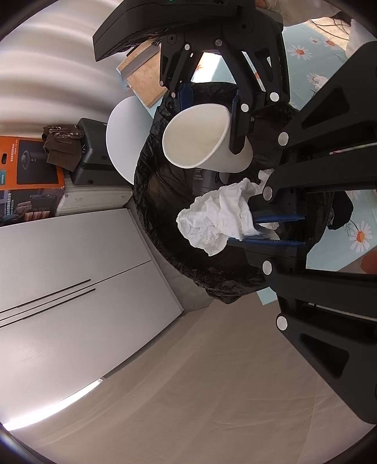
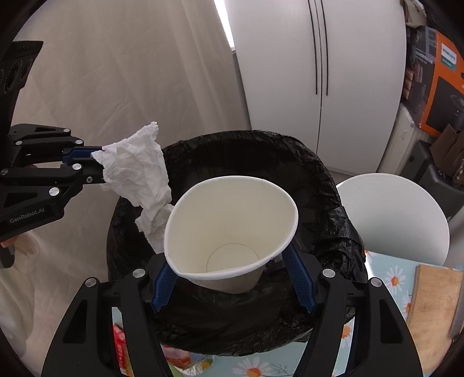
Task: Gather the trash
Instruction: 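Open both tools to drop the paper cup and tissue into the bin, then withdraw both tools from the bin toward the trash on the table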
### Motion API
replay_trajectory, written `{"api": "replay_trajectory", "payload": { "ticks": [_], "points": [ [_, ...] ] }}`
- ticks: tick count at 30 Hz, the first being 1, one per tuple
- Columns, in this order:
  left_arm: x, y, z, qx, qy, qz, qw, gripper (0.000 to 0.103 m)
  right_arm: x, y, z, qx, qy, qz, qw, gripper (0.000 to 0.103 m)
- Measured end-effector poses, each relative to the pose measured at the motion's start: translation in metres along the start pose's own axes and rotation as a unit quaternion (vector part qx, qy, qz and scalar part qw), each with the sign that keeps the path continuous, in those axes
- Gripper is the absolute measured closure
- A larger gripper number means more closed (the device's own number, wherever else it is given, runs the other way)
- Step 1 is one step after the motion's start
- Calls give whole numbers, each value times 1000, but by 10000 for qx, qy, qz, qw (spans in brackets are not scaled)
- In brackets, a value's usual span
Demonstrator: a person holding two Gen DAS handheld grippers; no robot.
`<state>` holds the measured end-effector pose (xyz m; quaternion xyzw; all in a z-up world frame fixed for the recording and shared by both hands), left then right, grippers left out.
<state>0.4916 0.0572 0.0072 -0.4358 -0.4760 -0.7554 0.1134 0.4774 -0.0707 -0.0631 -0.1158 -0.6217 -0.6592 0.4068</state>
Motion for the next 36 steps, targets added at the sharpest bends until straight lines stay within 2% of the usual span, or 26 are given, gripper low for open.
{"api": "replay_trajectory", "payload": {
  "ticks": [6, 7, 8, 10, 11, 12, 14, 15, 19, 23, 27, 33, 36],
  "points": [
    [-30, -14, 5, 255, -212, 322, 9989, 93, -12, -4, 6, 201, 11, 113, 9997, 39],
    [-32, -16, 4, 264, -230, 332, 9988, 86, -13, -3, 7, 215, 0, 112, 9997, 39],
    [-32, -17, 4, 275, -264, 313, 9988, 78, -12, -4, 6, 207, -12, 115, 9997, 38],
    [-29, -20, 5, 374, -304, 280, 9984, 20, -10, -4, 7, 240, -68, 118, 9996, 37],
    [-24, -20, 7, 445, -282, 219, 9984, 13, -8, -3, 6, 270, -125, 75, 9995, 32],
    [-17, -20, 9, 525, -303, 102, 9981, 12, -5, -2, 7, 289, -176, 46, 9994, 23],
    [-6, -19, 12, 670, -490, -63, 9965, 9, 1, -1, 12, 379, -250, -59, 9990, 18],
    [0, -20, 14, 708, -489, -133, 9962, 6, 5, 0, 12, 421, -308, -107, 9986, 18],
    [13, -26, 19, 761, -261, -376, 9960, 6, 17, 4, 8, 439, -477, -200, 9977, 17],
    [25, -44, 19, 871, -253, -512, 9946, 6, 37, 2, 13, 555, -697, -235, 9957, 16],
    [39, -65, 17, 806, 143, -514, 9953, 6, 57, -5, 19, 565, -787, -304, 9948, 16],
    [64, -98, 13, 829, 289, -489, 9949, 6, 88, -24, 31, 528, -905, -361, 9938, 15],
    [75, -112, 10, 904, 249, -461, 9945, 6, 101, -34, 39, 546, -999, -361, 9928, 15]
  ]
}}
Point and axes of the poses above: each gripper's, at about its wrist camera, not at the fingertips, and x roughly against the way its jaws point, z to its left, y to its top, the point moved 3 cm from there along -x, roughly the way its jaws point, and after that the axes turned 9 degrees about -z, right-handed, at the moved point
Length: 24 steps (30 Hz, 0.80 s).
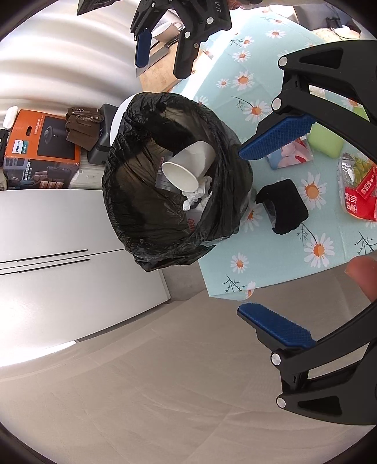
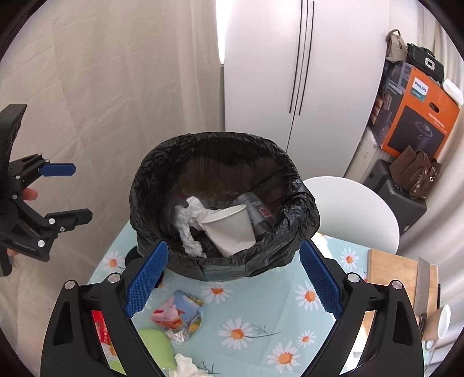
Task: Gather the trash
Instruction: 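Withdraw both tools from the bin toward the trash on the table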
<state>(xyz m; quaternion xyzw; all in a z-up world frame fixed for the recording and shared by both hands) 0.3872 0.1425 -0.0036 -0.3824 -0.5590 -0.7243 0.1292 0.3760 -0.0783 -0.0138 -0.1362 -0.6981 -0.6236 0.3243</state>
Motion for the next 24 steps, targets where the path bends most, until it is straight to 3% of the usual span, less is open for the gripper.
{"api": "replay_trajectory", "payload": {
  "ticks": [14, 24],
  "points": [
    [41, -64, -12, -67, -100, 169, 9998, 6, 52, -56, 26, -123, -318, 150, 9993, 15],
    [51, -108, -37, -277, -303, 317, 9987, 6, 63, -99, 38, -126, -313, 392, 9987, 15]
  ]
}}
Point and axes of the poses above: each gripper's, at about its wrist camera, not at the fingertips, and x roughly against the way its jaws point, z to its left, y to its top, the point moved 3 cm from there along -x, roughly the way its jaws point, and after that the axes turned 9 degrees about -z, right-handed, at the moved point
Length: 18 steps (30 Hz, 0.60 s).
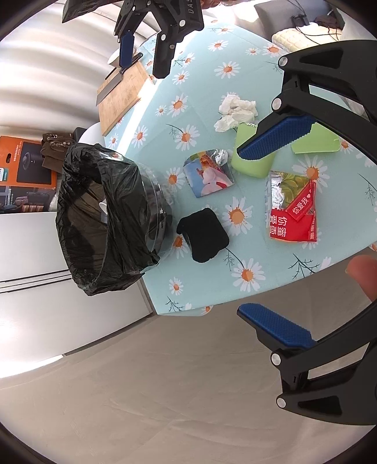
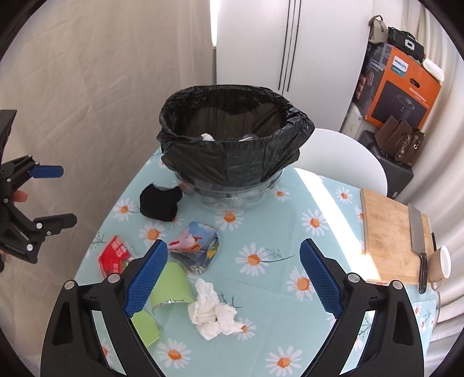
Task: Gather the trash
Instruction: 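Withdraw both tools from the bin toward the trash on the table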
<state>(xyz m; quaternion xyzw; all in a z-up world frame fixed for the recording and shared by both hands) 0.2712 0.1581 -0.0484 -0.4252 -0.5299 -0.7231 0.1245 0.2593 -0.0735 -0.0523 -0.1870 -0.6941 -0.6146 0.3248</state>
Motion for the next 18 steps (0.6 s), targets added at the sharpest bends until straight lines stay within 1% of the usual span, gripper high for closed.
{"api": "replay_trajectory", "payload": {
  "ticks": [2, 7, 11, 13, 18],
  "points": [
    [-3, -8, -5, 1, 15, 83, 10000, 6, -2, -7, -1, 9, 3, 77, 10000, 15],
    [-11, -24, -17, 141, 44, 277, 9995, 6, -12, -22, -4, 125, 189, 277, 9994, 15],
    [-14, -35, -28, 361, 164, 425, 9983, 6, -25, -34, -8, 232, 433, 542, 9973, 15],
    [-15, -41, -35, 457, 155, 487, 9976, 6, -31, -39, -10, 335, 547, 627, 9960, 15],
    [-15, -55, -55, 561, 399, 598, 9958, 6, -44, -52, -11, 578, 906, 824, 9908, 15]
  ]
}}
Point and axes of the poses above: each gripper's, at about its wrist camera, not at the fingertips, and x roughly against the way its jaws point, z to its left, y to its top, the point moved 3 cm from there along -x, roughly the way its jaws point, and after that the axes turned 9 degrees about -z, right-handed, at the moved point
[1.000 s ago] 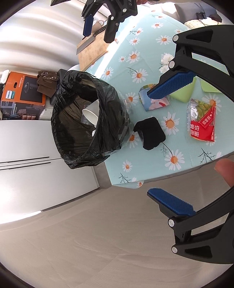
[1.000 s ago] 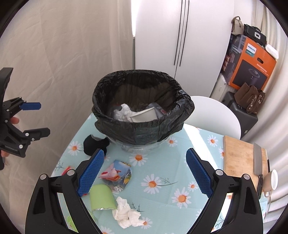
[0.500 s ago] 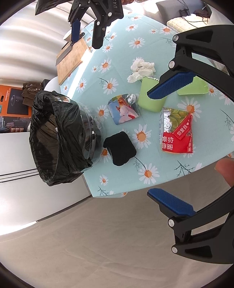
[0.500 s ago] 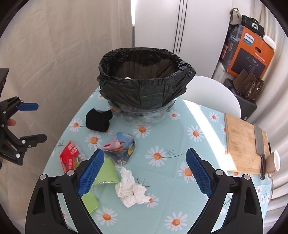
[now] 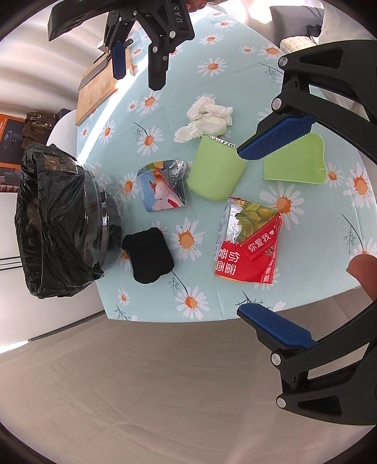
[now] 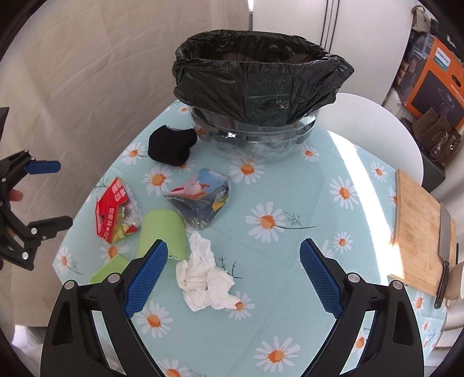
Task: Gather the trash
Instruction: 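Withdraw both tools from the bin toward the trash on the table, then grasp the white tissue with the right tool while the left tool grasps the green cup piece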
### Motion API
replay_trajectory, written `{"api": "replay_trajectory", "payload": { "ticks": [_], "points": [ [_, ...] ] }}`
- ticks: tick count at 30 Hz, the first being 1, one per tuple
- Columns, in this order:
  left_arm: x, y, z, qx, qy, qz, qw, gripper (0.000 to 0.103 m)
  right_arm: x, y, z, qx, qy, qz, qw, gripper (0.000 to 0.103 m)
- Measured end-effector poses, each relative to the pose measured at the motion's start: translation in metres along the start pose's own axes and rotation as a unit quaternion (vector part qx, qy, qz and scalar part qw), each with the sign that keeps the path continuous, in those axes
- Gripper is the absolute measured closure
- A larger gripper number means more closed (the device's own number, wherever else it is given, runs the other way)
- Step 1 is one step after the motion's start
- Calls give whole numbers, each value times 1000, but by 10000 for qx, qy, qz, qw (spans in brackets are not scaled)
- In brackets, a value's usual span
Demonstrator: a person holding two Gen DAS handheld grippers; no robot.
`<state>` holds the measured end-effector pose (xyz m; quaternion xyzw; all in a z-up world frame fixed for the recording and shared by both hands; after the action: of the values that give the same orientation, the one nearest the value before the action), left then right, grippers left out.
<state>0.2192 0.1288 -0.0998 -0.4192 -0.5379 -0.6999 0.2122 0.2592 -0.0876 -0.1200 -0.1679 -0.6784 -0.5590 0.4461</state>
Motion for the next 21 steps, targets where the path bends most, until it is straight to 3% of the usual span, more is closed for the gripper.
{"api": "replay_trajectory", "payload": {
  "ticks": [13, 21],
  "points": [
    [-8, -49, -52, 431, 62, 164, 9989, 6, -36, -22, -5, 617, 597, 397, 9955, 15],
    [-25, -68, -78, 316, -212, 317, 9988, 6, -55, -37, 2, 731, 813, 572, 9924, 15]
  ]
}}
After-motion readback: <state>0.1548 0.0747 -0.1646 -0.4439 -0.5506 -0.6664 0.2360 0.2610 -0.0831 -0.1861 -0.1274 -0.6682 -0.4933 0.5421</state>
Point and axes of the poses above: each gripper's, at about its wrist camera, not at the fingertips, and x roughly against the way its jaws point, z to its left, y to its top, the point moved 3 cm from there along -x, roughly the way its jaws point, and after that the axes turned 9 degrees about -z, right-handed, at the moved point
